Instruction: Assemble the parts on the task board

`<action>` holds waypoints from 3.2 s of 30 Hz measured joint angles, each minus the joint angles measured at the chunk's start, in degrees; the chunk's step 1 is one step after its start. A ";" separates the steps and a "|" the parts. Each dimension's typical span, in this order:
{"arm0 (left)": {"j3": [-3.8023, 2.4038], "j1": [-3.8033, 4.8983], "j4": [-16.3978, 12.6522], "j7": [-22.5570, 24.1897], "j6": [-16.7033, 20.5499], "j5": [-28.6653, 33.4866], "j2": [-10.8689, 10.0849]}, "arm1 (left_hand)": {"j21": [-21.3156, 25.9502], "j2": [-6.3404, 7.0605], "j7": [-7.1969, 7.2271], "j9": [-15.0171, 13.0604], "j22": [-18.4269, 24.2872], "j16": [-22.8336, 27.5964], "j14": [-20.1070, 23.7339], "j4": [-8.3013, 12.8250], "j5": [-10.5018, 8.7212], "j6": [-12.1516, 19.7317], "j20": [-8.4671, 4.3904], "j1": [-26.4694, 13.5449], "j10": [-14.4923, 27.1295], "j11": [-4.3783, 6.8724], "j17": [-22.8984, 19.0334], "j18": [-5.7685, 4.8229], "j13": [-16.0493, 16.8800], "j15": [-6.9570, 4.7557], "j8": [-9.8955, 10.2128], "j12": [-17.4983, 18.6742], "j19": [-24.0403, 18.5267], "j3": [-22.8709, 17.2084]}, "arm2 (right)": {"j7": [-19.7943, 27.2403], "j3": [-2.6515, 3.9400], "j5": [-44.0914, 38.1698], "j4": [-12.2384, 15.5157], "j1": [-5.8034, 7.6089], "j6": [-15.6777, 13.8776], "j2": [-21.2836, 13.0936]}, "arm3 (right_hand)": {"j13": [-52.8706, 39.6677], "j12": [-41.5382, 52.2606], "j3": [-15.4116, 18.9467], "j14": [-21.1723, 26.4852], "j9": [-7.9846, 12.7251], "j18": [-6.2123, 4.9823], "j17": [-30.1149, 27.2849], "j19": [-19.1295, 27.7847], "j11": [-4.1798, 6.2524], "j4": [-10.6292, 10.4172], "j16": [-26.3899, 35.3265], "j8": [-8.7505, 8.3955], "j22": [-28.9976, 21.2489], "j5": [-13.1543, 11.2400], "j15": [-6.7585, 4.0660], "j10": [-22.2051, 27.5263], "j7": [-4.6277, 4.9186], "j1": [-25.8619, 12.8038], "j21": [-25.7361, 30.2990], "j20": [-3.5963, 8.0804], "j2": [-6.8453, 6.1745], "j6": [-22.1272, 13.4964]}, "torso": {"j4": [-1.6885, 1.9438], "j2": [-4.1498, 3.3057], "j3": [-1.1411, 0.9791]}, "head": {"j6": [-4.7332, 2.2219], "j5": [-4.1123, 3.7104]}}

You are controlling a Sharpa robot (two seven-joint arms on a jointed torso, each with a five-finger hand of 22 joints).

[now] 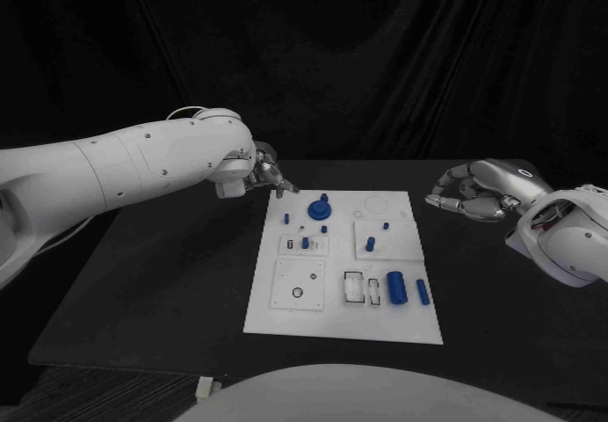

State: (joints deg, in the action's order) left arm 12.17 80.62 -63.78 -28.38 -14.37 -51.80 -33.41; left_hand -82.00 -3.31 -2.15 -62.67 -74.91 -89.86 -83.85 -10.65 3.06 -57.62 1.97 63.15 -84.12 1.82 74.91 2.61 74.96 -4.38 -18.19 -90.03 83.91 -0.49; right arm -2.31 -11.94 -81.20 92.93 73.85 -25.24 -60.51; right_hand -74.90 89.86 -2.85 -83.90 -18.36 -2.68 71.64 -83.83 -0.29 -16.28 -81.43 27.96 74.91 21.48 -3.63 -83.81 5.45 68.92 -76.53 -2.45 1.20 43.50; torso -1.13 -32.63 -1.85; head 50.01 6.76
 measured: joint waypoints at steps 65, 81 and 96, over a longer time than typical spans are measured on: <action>0.00 -6.87 14.34 5.63 -3.79 -5.23 7.80 | 1.28 -0.47 -0.20 -0.82 0.01 0.00 -0.20 -0.57 0.27 1.43 0.49 -0.48 0.20 -0.20 0.00 0.01 0.00 0.20 -0.78 0.00 -0.34 0.56 | -0.01 0.00 0.00 -0.09 0.00 0.42 0.38 | 0.00 0.00 0.00 0.00 0.05 0.00 -0.02 0.00 0.00 0.00 0.00 0.00 0.01 0.00 0.00 0.00 0.00 0.00 0.00 0.00 0.00 0.00 | 0.04 -0.04 0.07 | 0.00 0.33; 0.01 -7.66 14.85 5.54 -4.49 -5.26 8.40 | 1.57 -0.69 -0.20 -0.90 0.01 0.00 -0.20 -0.57 0.65 1.43 0.70 -0.25 0.20 -0.20 -0.01 0.00 0.00 0.20 -0.77 0.00 -0.55 0.56 | 0.01 0.00 0.00 -0.03 0.00 0.43 0.28 | 0.00 0.00 0.00 0.00 0.04 0.00 -0.02 0.00 0.00 0.00 0.00 0.00 0.01 0.00 0.00 0.00 0.00 0.00 0.00 0.00 0.00 0.00 | 0.00 -0.04 0.06 | 0.00 0.15; 0.00 -7.86 15.27 5.64 -4.60 -5.27 8.55 | 1.79 -1.68 -0.41 -0.97 0.01 0.00 0.01 0.25 5.43 2.05 0.70 0.75 0.20 -0.20 0.04 0.00 0.00 0.41 -0.77 0.00 -0.54 -0.27 | 0.01 0.00 0.00 0.02 0.00 0.44 0.18 | 0.00 0.00 0.00 0.00 0.04 0.00 -0.02 0.00 0.00 0.00 0.00 0.00 0.00 0.00 0.00 0.00 0.00 0.00 0.00 0.00 0.00 0.00 | 0.02 -0.05 0.06 | 0.00 -0.12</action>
State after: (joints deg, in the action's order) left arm 12.17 72.76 -48.50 -22.74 -18.97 -57.07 -24.86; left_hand -80.22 -5.00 -2.56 -63.63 -74.90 -89.85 -83.84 -10.40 8.49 -55.56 2.66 63.91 -83.92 1.62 74.95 2.61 74.95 -3.98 -18.96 -90.03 83.36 -0.76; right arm -2.30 -11.94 -81.20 92.95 73.84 -24.80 -60.32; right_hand -74.90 89.86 -2.86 -83.90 -18.32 -2.68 71.62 -83.83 -0.29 -16.28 -81.43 27.96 74.91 21.48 -3.64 -83.81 5.45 68.92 -76.53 -2.45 1.20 43.50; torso -1.12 -32.68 -1.79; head 50.01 6.64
